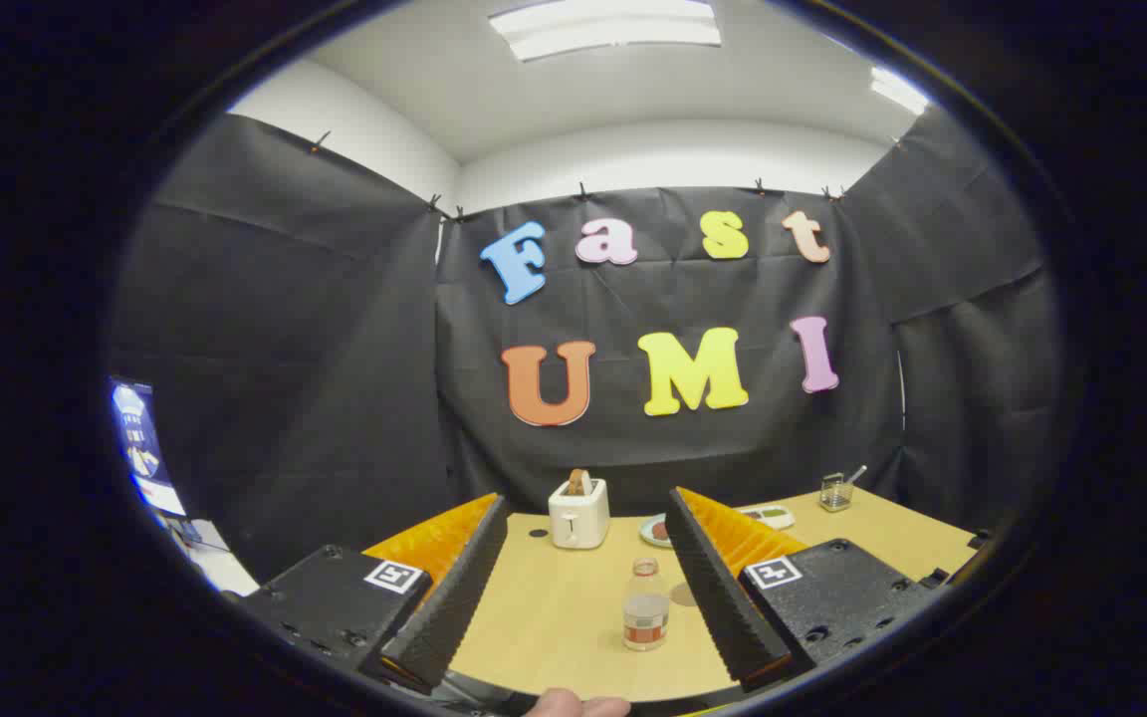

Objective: Take the bottle from table, then pour the juice into the cup, finally place the bottle on the coaster

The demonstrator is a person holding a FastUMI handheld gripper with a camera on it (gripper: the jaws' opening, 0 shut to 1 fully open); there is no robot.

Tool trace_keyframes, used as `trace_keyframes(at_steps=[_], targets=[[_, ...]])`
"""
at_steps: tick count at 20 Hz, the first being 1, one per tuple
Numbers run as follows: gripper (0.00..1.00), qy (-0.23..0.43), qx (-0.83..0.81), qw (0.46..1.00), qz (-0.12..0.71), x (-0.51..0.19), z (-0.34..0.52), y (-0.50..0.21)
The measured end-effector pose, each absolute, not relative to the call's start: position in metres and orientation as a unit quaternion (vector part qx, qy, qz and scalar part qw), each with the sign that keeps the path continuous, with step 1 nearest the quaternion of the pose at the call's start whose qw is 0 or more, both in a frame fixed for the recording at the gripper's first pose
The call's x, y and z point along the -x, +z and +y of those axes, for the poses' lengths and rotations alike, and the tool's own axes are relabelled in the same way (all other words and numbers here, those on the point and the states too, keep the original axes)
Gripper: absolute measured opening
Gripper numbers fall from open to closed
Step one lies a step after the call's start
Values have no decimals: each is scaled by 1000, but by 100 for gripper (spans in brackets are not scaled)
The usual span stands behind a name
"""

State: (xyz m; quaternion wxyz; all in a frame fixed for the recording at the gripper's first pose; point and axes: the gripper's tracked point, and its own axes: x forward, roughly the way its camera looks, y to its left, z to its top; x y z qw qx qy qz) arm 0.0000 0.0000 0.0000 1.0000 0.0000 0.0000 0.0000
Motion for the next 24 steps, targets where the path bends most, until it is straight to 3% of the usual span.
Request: trace_keyframes(at_steps=[24], targets=[[100,-9,1,1000,14,-5,-4,-24]])
